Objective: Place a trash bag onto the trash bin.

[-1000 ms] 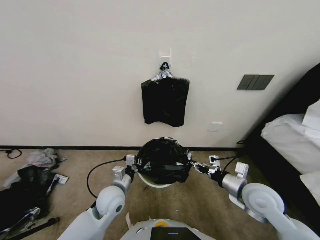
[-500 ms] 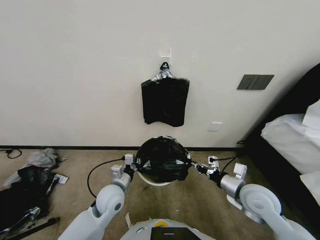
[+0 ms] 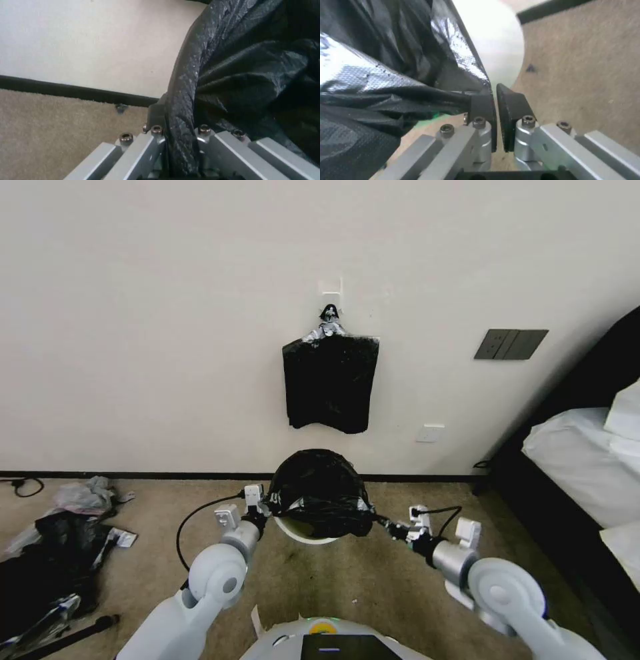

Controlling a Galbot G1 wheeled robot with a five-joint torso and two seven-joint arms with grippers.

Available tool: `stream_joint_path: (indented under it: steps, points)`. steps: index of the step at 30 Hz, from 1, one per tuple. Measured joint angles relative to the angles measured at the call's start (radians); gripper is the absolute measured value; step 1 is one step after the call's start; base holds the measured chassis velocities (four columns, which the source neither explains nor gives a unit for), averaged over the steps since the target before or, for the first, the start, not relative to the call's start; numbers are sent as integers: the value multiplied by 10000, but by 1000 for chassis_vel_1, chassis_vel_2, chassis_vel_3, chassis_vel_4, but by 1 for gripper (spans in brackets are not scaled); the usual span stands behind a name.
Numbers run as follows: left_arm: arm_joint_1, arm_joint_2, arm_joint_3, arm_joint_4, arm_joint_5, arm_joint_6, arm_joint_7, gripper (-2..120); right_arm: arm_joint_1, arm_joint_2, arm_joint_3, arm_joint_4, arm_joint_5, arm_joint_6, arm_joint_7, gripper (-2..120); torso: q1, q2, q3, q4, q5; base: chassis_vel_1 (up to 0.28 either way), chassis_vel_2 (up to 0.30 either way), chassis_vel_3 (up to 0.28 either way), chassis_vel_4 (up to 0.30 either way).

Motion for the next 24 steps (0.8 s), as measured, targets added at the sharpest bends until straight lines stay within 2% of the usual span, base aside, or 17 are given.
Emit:
stream_joint_path:
  steps: [7,9,14,17,18,24]
  points:
    - [50,-81,-89,-39,-296,63,-152,1,38,417,-538,-171,-291,1,-515,0,0,0,0,0,0,0,0,0,0]
    - [62,-133,-89,-39,-375,91,-235,1,32,527,-684,-120,-399,18,-715,4,0,0,0,0,0,0,0,0,0]
    - [66,-175,-81,-35,-439,200,-350,1,35,679,-866,-121,-831,151,-785,5,0,0,0,0,2,0,0,0,0]
    - [34,0,-140,25,-421,293,-403,1,16,619,-496,-154,-1212,476,-687,18,0,0,0,0,2,0,0,0,0]
    - [34,0,-140,25,-421,293,-403,1,16,619,-496,-154,-1212,476,-687,18,0,0,0,0,2,0,0,0,0]
    - [-178,166,-204,248,-398,352,-504,1,-129,234,645,321,-1483,754,-693,41,0,0,0,0,1,0,0,0,0]
